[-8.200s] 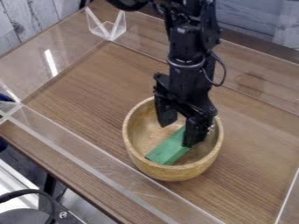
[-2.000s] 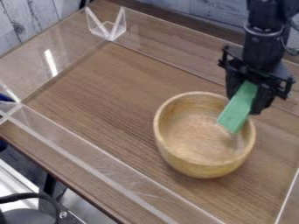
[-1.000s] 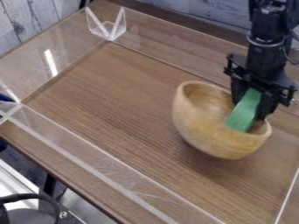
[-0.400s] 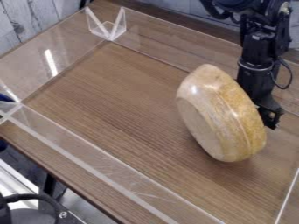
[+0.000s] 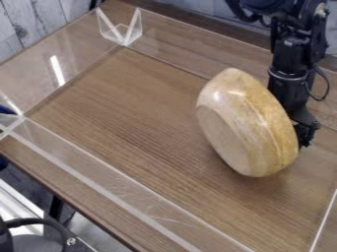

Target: Remove the green block from inside the brown bowl and put it on the table

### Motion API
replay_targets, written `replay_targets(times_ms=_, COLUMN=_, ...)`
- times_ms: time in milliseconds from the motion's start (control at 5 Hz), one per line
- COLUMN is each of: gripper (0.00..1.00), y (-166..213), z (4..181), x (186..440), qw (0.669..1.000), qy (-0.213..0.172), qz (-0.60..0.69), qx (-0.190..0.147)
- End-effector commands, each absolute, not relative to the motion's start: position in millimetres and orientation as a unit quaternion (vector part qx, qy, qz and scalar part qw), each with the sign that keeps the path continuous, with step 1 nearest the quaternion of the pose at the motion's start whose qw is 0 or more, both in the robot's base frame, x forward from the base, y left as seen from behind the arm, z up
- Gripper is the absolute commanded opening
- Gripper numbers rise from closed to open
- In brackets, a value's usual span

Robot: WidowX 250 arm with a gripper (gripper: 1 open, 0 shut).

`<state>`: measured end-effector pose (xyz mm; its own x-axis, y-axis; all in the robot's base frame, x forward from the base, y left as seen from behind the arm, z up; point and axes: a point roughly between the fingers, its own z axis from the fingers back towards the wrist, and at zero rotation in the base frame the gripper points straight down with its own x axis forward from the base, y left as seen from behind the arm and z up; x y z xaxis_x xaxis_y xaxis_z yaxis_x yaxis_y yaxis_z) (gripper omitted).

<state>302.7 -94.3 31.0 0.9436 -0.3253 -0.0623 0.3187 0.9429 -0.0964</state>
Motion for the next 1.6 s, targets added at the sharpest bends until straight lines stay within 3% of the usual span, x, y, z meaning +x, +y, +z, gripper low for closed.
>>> replay_targets(times_ms=0, gripper=1.0, y=-91, z=41.3, x=309, qw=0.986, qy=0.015, qz=-0.161, qx=-0.042)
replay_targets(times_ms=200, gripper=0.0, y=-88, z=45.3, x=307, qw=0.986, qy=0.012, qz=-0.159, qx=-0.043)
replay_targets(times_ms=1400, gripper=0.0, y=-75, z=56.4, x=301, qw=0.987, qy=0.003, qz=-0.152, qx=-0.057)
